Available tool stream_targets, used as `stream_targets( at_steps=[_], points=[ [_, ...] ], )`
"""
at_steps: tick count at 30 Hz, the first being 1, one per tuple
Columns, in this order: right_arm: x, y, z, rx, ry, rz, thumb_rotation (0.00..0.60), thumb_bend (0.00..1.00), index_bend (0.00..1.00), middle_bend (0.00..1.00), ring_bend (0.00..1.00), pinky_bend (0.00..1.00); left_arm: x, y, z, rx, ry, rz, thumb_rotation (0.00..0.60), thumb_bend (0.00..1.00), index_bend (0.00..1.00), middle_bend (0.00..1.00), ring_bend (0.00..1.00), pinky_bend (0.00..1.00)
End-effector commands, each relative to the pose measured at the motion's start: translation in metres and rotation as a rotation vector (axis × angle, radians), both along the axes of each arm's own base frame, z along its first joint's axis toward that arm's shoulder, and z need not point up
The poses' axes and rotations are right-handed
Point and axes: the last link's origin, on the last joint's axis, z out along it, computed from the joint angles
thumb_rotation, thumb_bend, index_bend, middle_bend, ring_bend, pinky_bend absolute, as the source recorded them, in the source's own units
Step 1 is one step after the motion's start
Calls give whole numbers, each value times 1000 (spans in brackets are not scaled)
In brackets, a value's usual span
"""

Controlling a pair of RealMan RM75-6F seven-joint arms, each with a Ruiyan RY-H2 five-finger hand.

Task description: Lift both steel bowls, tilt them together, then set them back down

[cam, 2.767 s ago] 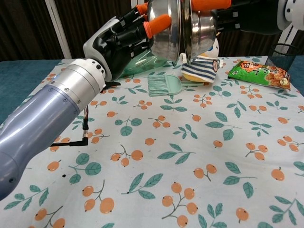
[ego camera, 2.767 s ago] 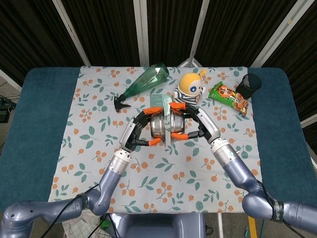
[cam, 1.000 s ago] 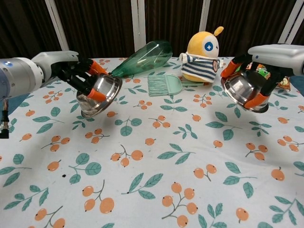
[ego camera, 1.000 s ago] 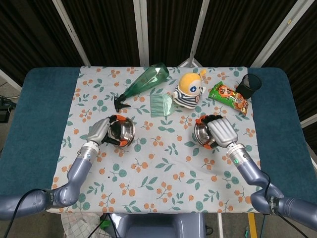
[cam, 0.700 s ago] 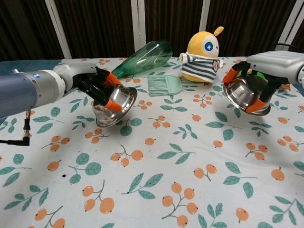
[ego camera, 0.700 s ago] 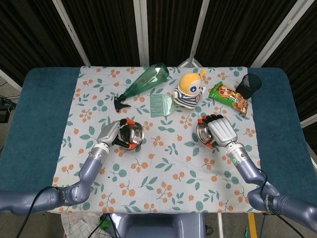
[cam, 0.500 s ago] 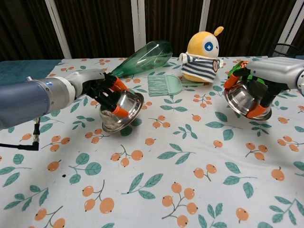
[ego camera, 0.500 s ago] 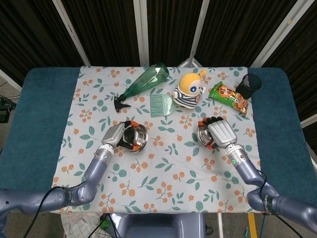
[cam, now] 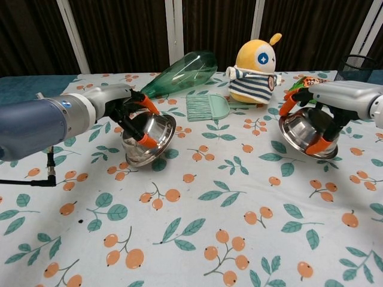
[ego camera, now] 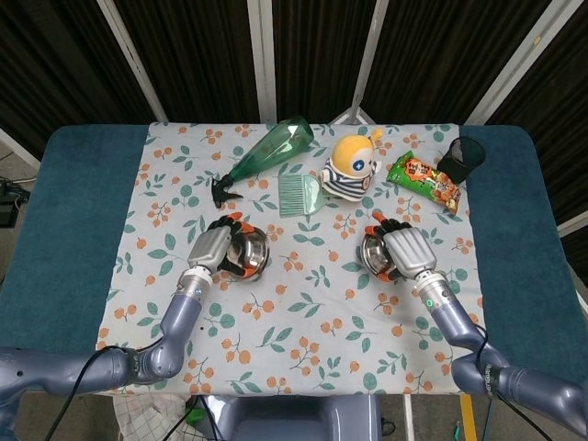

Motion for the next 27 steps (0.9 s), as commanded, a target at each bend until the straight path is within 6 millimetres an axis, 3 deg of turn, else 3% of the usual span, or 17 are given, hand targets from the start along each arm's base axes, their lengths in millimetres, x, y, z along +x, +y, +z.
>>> stream_targets(
  at_steps=[1,9,17,21,27],
  points=[
    [-1,1,0,30,25,-22,600,5,205,44,138,283,1,-2,0,-42,4,-10,600,0,202,0,0,0],
    [2,2,-3,42,29,-66,600,0,101,0,86,216,7,-2,1,-68,-62,-26,600,0,172,0,0,0],
    [1,-4,4,-2,-64,-106,600,0,89,0,80,176,9,-1,26,-25,-97,-36,600,0,171,0,0,0],
    [-8,-11,26,-85,-49,-101,600,0,88,0,79,175,-3,-5,50,39,-23,-79,600,0,176,0,0,0],
    [-34,-14,82,-260,-117,-144,600,0,101,0,83,176,-41,-30,103,216,182,-187,600,0,191,0,0,0]
  ],
)
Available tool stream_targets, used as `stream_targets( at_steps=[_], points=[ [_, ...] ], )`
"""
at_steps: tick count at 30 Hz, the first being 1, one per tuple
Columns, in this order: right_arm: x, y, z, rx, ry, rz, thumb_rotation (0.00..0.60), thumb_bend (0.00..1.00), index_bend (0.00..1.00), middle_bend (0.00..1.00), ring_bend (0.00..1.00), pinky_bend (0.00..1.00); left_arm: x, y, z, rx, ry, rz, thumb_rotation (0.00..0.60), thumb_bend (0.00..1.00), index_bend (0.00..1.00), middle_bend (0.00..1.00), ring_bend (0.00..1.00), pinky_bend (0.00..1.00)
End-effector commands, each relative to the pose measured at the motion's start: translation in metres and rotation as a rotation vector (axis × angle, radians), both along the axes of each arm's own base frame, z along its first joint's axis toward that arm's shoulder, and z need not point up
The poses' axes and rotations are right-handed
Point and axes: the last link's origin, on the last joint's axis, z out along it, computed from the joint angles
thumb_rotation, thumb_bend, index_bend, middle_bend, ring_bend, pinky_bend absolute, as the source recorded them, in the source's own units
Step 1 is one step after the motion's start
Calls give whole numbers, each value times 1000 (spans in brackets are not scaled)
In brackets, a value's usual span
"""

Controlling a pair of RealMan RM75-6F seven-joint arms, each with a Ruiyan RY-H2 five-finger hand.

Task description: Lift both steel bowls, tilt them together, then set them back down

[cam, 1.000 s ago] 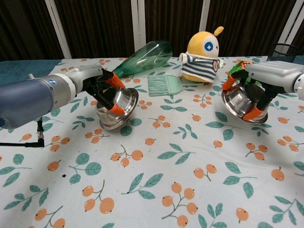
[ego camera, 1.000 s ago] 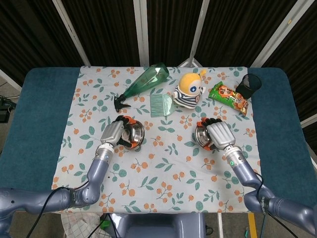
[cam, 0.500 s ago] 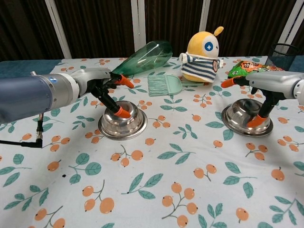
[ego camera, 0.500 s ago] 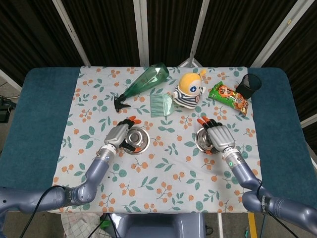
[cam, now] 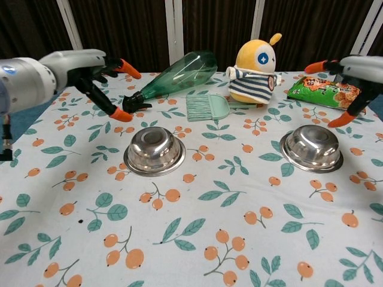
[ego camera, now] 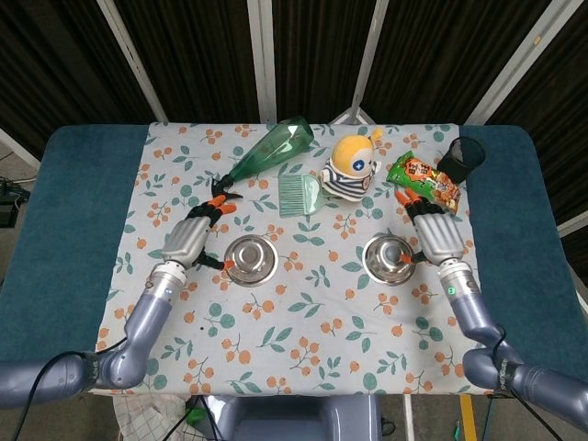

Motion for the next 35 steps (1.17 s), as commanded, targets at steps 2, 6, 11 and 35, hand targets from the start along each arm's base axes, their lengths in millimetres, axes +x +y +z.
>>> stream_targets(
  at_steps=[2,6,11,35],
  points=[
    [-29,5,50,-147,-67,-37,600,0,103,0,83,175,-43,-33,49,148,196,-57,600,0,193,0,0,0],
    [-51,26,70,-206,-138,-51,600,0,103,0,83,176,-71,-62,71,210,314,-69,600,0,193,0,0,0],
    [-69,79,72,-168,-110,0,600,0,103,0,83,161,-102,-111,84,261,360,-76,600,0,192,0,0,0],
    [-68,203,89,-170,-4,29,600,0,103,0,83,144,-158,-196,93,354,259,-24,600,3,192,0,0,0]
  ],
)
